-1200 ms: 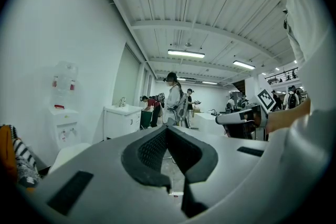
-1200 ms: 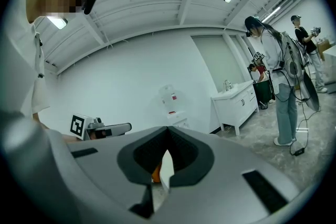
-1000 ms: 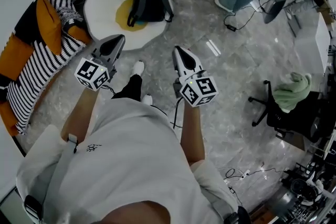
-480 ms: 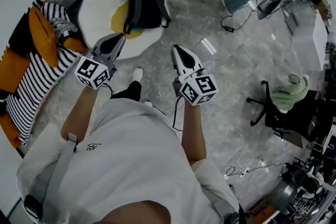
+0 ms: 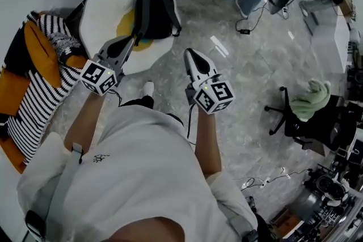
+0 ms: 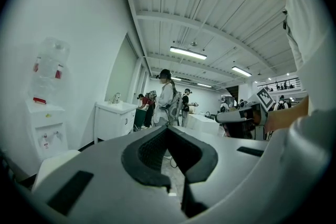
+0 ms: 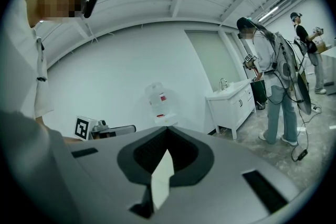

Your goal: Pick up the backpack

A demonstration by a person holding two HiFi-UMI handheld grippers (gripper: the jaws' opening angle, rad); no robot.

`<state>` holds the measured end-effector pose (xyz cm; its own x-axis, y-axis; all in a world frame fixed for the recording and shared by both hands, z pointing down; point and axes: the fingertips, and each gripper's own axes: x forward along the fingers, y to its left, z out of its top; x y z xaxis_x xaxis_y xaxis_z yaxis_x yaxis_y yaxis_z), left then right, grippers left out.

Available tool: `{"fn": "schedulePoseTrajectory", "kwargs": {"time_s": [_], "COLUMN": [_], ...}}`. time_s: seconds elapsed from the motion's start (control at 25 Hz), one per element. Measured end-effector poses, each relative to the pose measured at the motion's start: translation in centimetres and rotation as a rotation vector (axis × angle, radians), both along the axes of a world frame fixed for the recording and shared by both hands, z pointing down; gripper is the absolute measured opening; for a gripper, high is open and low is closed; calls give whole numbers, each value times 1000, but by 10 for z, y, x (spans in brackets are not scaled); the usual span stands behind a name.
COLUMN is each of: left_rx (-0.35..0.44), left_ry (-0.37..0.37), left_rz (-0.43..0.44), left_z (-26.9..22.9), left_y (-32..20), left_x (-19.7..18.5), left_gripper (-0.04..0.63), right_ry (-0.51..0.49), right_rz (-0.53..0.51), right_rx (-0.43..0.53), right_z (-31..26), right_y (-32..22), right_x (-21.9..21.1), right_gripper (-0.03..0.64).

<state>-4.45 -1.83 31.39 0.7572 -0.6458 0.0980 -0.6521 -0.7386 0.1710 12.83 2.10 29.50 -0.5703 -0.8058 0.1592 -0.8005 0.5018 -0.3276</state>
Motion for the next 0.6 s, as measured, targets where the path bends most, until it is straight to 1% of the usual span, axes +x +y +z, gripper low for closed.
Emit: {"fn": "schedulePoseTrajectory", "kwargs": {"time_s": [0.16,0.36,0.6], "left_rx": [13,16,0], "left_ry": [0,-1,-4], "left_rz": [11,9,-15], "left_z": [-2,-1,7], "left_y": [-30,-54,-75], "left_x": [-9,-23,-41], "left_gripper": [3,3,3], "right_ry": [3,11,21], "right_rz": [10,3,-17], "right_rx": [5,11,-14], "right_z": [0,0,11], "right_y": [-27,-52,-72], "right_x": [-10,-25,-39], "right_gripper": [6,6,6]}}
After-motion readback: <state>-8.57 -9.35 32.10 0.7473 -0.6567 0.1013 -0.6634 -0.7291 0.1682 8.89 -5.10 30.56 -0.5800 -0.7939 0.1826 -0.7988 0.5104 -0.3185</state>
